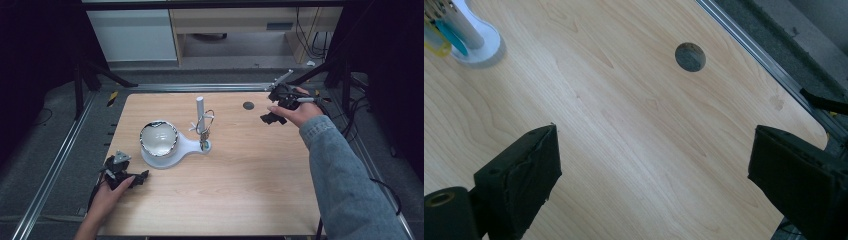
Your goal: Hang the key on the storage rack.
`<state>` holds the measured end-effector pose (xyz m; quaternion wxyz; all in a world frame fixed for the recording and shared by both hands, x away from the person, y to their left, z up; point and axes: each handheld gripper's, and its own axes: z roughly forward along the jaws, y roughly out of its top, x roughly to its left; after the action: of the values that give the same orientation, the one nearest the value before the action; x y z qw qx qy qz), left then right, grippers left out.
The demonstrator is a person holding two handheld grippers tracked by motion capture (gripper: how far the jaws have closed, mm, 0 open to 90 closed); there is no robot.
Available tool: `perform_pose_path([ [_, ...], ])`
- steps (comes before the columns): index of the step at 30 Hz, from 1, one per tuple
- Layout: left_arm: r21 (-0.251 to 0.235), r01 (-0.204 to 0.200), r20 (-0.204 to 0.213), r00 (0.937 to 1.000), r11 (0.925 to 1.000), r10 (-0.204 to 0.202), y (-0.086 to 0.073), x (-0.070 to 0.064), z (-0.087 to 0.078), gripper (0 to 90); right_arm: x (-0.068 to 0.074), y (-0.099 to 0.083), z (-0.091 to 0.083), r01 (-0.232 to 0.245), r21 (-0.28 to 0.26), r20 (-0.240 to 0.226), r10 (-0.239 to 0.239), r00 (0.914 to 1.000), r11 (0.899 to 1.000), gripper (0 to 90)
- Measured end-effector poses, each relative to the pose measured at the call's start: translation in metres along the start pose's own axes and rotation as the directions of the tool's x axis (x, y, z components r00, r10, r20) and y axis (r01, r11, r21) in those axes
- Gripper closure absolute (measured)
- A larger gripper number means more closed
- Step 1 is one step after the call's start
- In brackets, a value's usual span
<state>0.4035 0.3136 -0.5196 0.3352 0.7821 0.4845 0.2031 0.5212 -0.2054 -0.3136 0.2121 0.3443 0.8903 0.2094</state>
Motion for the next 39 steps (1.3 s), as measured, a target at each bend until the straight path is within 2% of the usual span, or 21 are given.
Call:
perform_pose_path([
  [7, 0.001, 0.0, 0.0, 1.0, 1.0, 0.0, 0.0, 0.0, 0.0, 0.0, 0.002, -0.016, 0.003, -0.009, 0.0, 0.012, 0.009, 0.9999, 1.0, 10.2],
  [10, 0.0, 0.001, -0.001, 1.0, 1.0, -0.001, 0.0, 0.0, 0.0, 0.0, 0.004, -0.027, 0.005, 0.003, 0.004, 0.019, -0.003, 0.9998, 1.0, 11.9],
  [17, 0.0, 0.001, -0.001, 1.0, 1.0, -0.001, 0.0, 0.0, 0.0, 0.0, 0.004, -0.049, 0.008, -0.001, -0.019, 0.029, 0.002, 0.9996, 1.0, 14.8],
  [22, 0.0, 0.001, -0.001, 1.0, 1.0, -0.001, 0.0, 0.0, 0.0, 0.0, 0.006, -0.065, 0.014, 0.001, -0.013, 0.038, -0.001, 0.9993, 1.0, 16.5],
  [24, 0.0, 0.001, -0.001, 1.0, 1.0, -0.001, 0.0, 0.0, 0.0, 0.0, 0.006, -0.067, 0.015, 0.003, -0.015, 0.041, -0.002, 0.9992, 1.0, 16.8],
  [27, 0.0, 0.001, -0.001, 1.0, 1.0, -0.001, 0.0, 0.0, 0.0, 0.0, 0.006, -0.078, 0.022, -0.001, -0.019, 0.047, 0.002, 0.9989, 1.0, 18.1],
  [35, 0.0, 0.001, -0.001, 1.0, 1.0, -0.001, 0.0, 0.0, 0.0, 0.0, 0.009, -0.094, 0.04, -0.011, -0.016, 0.028, 0.011, 0.9995, 1.0, 18.3],
  [39, 0.0, 0.001, -0.001, 1.0, 1.0, -0.001, 0.0, 0.0, 0.0, 0.0, 0.014, -0.104, 0.049, 0.005, -0.009, 0.022, -0.005, 0.9997, 1.0, 18.3],
])
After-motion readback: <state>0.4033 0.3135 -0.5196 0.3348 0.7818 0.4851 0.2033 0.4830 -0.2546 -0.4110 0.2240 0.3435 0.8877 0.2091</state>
